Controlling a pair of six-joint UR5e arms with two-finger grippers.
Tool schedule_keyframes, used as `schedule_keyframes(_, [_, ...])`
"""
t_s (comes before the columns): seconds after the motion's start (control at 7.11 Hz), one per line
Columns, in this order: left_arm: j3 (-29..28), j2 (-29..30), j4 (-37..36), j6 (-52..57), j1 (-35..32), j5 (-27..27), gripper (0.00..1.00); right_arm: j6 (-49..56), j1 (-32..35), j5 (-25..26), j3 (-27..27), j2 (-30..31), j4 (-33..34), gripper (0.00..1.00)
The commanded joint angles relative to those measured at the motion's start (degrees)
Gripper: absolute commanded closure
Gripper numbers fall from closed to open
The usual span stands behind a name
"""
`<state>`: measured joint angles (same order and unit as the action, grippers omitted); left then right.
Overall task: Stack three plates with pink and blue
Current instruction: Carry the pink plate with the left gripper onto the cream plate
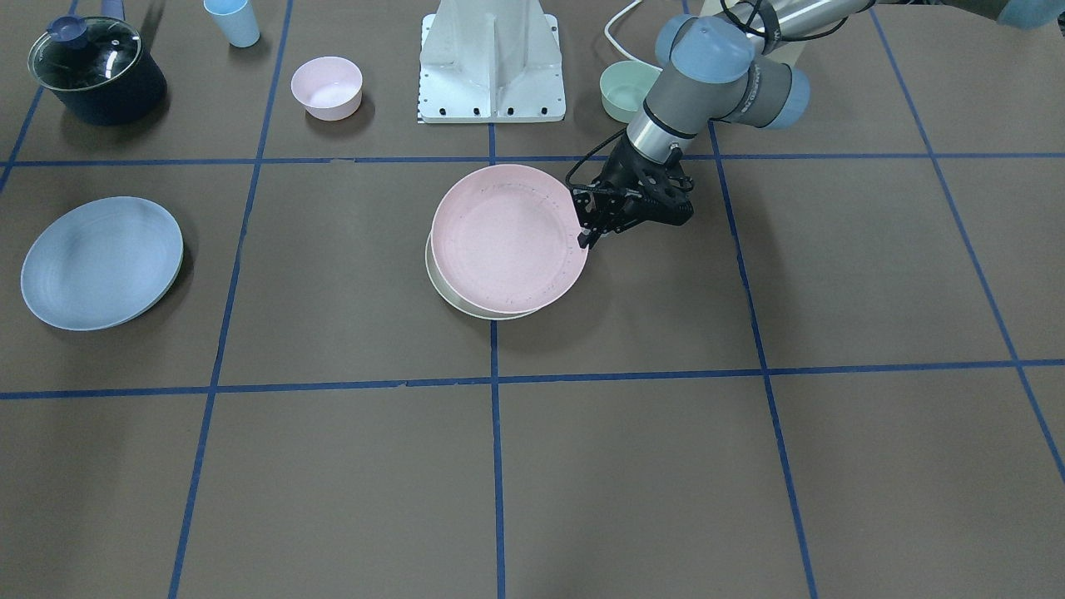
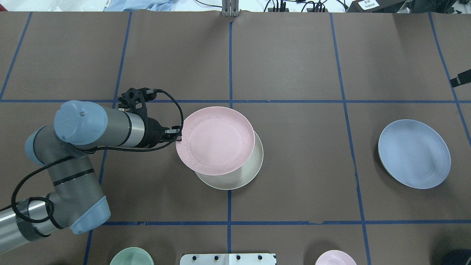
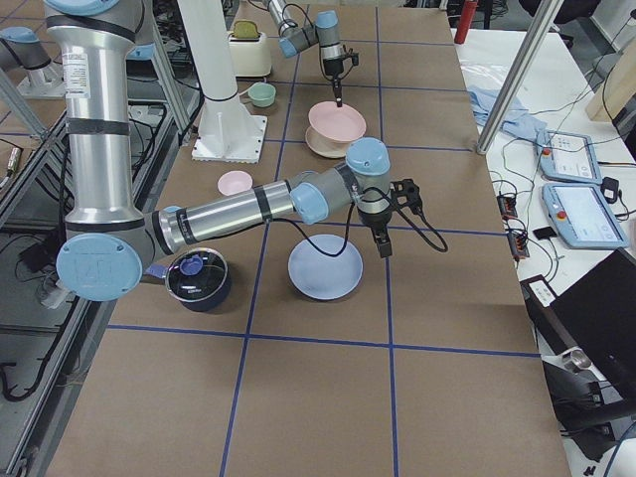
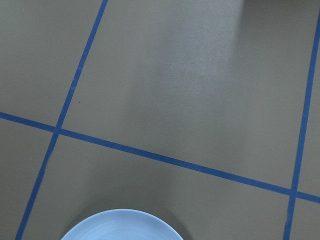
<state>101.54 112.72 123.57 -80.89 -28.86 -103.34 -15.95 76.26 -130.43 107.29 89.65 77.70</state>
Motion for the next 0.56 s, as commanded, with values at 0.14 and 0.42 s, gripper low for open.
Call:
schedule_keyframes(0.14, [-1.0, 0.1, -0.2, -0.1, 0.9, 0.3, 0.01, 0.0, -0.1, 0.0, 0.0, 0.0, 0.0, 0.00])
schedule_keyframes(0.42, [-0.2, 0.0, -0.5, 0.3, 0.5, 0.2, 0.00, -0.1, -0.1, 0.0, -0.1, 0.0, 0.0, 0.00])
